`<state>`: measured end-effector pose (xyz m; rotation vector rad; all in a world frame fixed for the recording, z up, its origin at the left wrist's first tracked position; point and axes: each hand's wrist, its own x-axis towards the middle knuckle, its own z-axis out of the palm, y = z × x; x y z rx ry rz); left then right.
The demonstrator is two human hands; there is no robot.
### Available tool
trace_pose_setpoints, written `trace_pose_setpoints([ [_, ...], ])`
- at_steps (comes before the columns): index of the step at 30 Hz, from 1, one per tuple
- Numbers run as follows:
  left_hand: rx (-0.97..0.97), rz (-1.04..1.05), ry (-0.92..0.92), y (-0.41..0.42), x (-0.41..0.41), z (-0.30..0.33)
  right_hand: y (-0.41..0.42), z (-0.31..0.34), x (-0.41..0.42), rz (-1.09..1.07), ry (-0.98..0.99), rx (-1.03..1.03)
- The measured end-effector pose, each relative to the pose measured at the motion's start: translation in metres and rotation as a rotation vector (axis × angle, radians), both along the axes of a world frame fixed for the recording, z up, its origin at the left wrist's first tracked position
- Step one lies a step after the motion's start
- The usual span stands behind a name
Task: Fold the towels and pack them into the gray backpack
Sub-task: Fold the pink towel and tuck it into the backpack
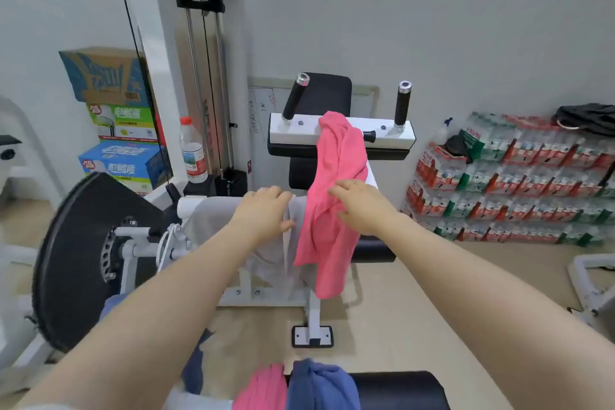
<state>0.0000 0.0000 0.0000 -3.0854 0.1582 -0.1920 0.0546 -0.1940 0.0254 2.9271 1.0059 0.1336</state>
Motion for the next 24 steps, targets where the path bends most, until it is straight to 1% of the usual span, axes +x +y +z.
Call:
trace_pose_setpoints([
  [1, 0.024, 0.02, 0.035, 0.001, 0.01, -0.002, 0.003, -0.001, 0.014, 0.007, 0.005, -0.056],
  [4, 0.026, 0.03, 0.056, 0.005, 0.03, -0.015, 0.007, -0.007, 0.045, 0.026, 0.029, -0.15],
  [6, 0.009, 0.027, 0.023, 0.005, 0.038, -0.021, 0.007, -0.012, 0.062, 0.045, 0.021, -0.178],
  [8, 0.009, 0.019, -0.034, 0.006, 0.041, -0.024, 0.005, -0.013, 0.069, 0.075, -0.043, -0.185],
  [10, 0.003, 0.01, -0.064, 0.009, 0.042, -0.027, 0.0, -0.013, 0.07, 0.091, -0.123, -0.152],
  [12, -0.022, 0.001, -0.08, 0.011, 0.042, -0.029, -0.006, -0.007, 0.063, 0.081, -0.163, -0.063],
  [16, -0.077, 0.025, -0.056, 0.008, 0.038, -0.03, -0.029, 0.022, 0.027, -0.073, -0.242, 0.198],
  [17, -0.117, 0.039, -0.048, 0.005, 0.035, -0.027, -0.036, 0.031, 0.015, -0.116, -0.278, 0.278],
  [18, -0.198, 0.048, -0.055, 0.001, 0.031, -0.023, -0.043, 0.039, 0.003, -0.149, -0.319, 0.364],
  [20, -0.433, 0.021, -0.166, -0.014, 0.015, -0.006, -0.057, 0.051, -0.023, -0.192, -0.391, 0.537],
  [22, -0.678, -0.091, -0.321, -0.038, -0.011, 0.021, -0.067, 0.058, -0.052, -0.226, -0.434, 0.668],
  [24, -0.887, -0.25, -0.397, -0.066, -0.046, 0.052, -0.073, 0.061, -0.085, -0.251, -0.451, 0.717],
])
